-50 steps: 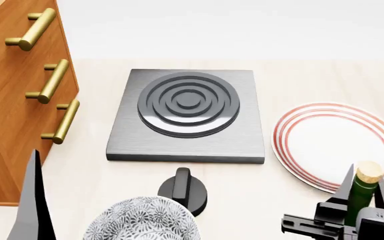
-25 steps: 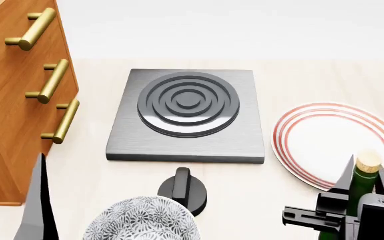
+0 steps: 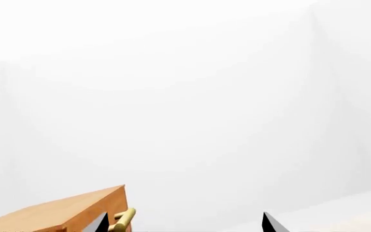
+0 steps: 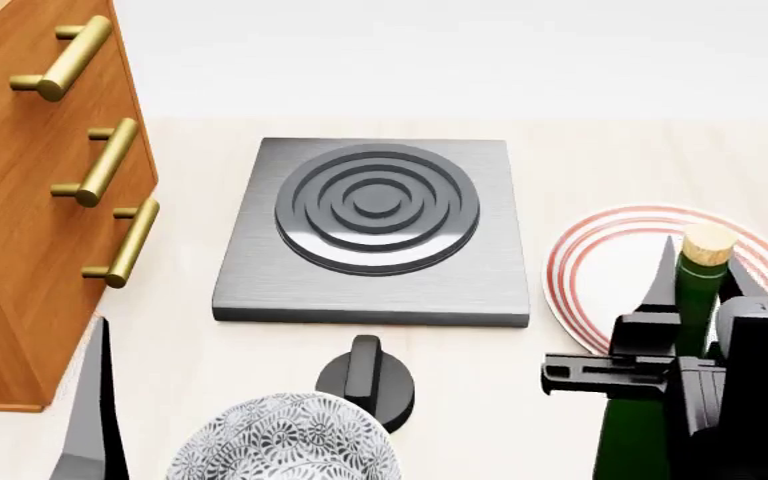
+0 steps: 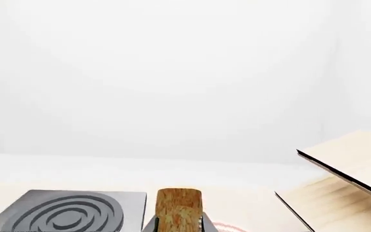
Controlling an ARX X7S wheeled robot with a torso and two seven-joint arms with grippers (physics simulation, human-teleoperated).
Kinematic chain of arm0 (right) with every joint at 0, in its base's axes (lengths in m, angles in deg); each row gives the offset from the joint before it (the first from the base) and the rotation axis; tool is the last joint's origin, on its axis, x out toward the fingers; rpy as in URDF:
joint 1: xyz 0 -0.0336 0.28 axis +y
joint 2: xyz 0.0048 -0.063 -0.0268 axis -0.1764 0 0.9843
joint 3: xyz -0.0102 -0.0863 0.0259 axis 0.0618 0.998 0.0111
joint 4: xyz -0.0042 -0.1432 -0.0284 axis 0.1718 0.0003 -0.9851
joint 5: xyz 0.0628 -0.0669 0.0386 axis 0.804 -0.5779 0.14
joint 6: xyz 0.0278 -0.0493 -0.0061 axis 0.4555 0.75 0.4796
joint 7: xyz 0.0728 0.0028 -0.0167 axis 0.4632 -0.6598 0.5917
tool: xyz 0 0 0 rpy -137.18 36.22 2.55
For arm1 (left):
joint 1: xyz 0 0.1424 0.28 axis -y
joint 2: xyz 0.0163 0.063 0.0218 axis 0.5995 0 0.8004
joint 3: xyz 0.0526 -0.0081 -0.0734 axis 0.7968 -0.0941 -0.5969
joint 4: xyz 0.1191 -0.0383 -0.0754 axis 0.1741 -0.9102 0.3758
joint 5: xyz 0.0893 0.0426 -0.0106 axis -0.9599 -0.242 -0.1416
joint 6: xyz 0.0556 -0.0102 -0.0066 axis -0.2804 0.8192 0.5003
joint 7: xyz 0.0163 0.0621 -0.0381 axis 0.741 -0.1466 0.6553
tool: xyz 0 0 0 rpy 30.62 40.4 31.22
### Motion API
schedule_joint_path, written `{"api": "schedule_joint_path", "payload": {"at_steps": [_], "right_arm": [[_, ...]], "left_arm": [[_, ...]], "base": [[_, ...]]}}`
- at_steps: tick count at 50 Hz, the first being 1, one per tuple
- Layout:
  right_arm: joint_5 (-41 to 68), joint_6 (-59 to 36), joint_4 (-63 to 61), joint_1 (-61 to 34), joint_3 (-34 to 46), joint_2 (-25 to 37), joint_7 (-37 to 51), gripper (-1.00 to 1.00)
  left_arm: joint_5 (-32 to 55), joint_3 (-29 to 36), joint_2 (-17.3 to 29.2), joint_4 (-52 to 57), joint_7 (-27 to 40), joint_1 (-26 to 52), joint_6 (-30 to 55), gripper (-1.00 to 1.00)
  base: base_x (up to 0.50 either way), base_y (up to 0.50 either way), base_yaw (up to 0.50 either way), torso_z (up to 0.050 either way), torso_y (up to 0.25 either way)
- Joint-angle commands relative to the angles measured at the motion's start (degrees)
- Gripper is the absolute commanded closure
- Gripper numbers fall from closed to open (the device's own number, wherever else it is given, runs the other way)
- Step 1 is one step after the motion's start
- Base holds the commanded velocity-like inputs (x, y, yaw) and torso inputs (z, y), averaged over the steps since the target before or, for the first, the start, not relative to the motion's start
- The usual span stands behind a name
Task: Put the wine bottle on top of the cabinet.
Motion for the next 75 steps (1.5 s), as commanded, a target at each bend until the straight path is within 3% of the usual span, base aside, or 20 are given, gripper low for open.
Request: {"api": "schedule_joint_path", "payload": {"at_steps": [1, 22, 39, 55, 60, 64, 75], "right_arm": [[5.3, -4.45, -2.29, -5.41, 0.85, -0.53, -3.7, 1.0], [6.52, -7.56, 1.5, -19.4, 9.65, -6.05, -4.67, 1.0], [6.96, -7.33, 1.71, -23.03, 12.3, -8.73, -4.34, 1.0], [6.8, -6.11, 2.53, -24.12, 14.21, -9.98, -4.36, 1.0], [6.95, -5.61, 2.48, -23.38, 14.32, -9.9, -4.42, 1.0], [7.73, -6.3, 1.45, -23.39, 14.04, -9.83, -3.99, 1.0], [8.27, -6.38, 0.6, -23.44, 14.21, -9.72, -3.5, 1.0]], "left_arm": [[0.57, -0.02, 0.71, -0.51, 0.41, -0.25, 0.1, -1.0], [0.82, 4.07, 2.05, -1.27, -0.89, -0.66, 3.44, -1.0], [4.93, 7.61, 1.77, -3.76, 0.0, -3.6, 5.58, -1.0], [5.67, 13.74, 3.26, -11.89, -2.39, 3.99, 6.56, -1.0], [8.04, 13.32, 2.34, -15.35, -3.1, 7.11, 5.46, -1.0], [15.14, 9.62, -0.52, -17.22, -3.25, 7.33, 4.44, -1.0], [19.12, 10.68, -0.12, -22.41, -0.35, 13.3, 4.59, -1.0]], "base": [[0.0, 0.0, 0.0, 0.0, 0.0], [0.0, 0.0, 0.0, 0.0, 0.0], [0.0, 0.0, 0.0, 0.0, 0.001], [0.0, 0.0, 0.0, 0.0, 0.001], [0.0, 0.0, 0.0, 0.0, 0.0], [0.0, 0.0, 0.0, 0.0, 0.003], [0.0, 0.0, 0.0, 0.0, 0.0]]}}
